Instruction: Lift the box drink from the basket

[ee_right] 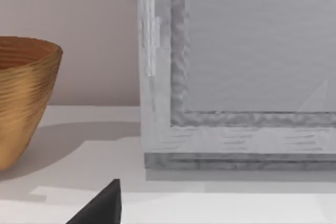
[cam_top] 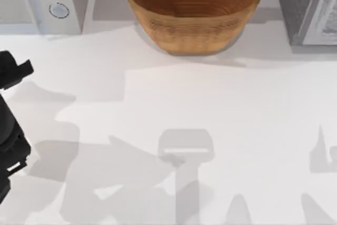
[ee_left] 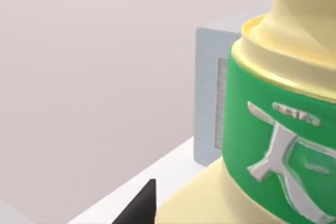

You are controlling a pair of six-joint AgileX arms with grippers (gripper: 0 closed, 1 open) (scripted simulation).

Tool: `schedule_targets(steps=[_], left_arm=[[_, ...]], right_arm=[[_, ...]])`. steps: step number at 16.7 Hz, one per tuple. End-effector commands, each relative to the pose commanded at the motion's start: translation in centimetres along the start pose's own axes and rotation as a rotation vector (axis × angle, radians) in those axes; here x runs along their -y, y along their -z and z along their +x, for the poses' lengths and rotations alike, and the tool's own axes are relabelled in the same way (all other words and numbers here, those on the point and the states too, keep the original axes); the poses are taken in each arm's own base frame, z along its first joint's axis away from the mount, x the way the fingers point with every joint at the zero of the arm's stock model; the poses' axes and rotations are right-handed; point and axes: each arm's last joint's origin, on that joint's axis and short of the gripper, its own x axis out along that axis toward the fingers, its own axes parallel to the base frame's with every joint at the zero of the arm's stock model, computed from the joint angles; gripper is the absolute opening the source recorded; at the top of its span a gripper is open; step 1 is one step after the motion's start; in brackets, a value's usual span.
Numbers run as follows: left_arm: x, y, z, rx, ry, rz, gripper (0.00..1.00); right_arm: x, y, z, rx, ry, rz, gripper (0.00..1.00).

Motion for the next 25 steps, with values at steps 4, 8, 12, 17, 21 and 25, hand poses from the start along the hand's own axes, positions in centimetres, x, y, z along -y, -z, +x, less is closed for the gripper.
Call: schedule_targets(steps=[4, 8, 12, 17, 21, 25], left_arm=[[0.1, 1.6, 1.6, 0.006, 0.000, -0.013, 0.00], [-0.1, 3.1, 2.8, 0.007, 0.009, -0.013, 0.00], [-0.1, 3.5, 3.0, 0.005, 0.012, -0.010, 0.00], [-0.1, 3.5, 3.0, 0.005, 0.012, -0.010, 0.23], [-0.1, 3.5, 3.0, 0.005, 0.012, -0.010, 0.53], [-0.1, 3.5, 3.0, 0.005, 0.012, -0.010, 0.83]], right_arm=[[0.0, 0.0, 0.0, 0.000, 0.000, 0.000, 1.00], [0.0, 0.0, 0.0, 0.000, 0.000, 0.000, 1.00], [0.0, 0.0, 0.0, 0.000, 0.000, 0.000, 1.00], [0.0, 0.0, 0.0, 0.000, 0.000, 0.000, 1.00], [0.0, 0.0, 0.0, 0.000, 0.000, 0.000, 1.00], [0.0, 0.0, 0.0, 0.000, 0.000, 0.000, 1.00]])
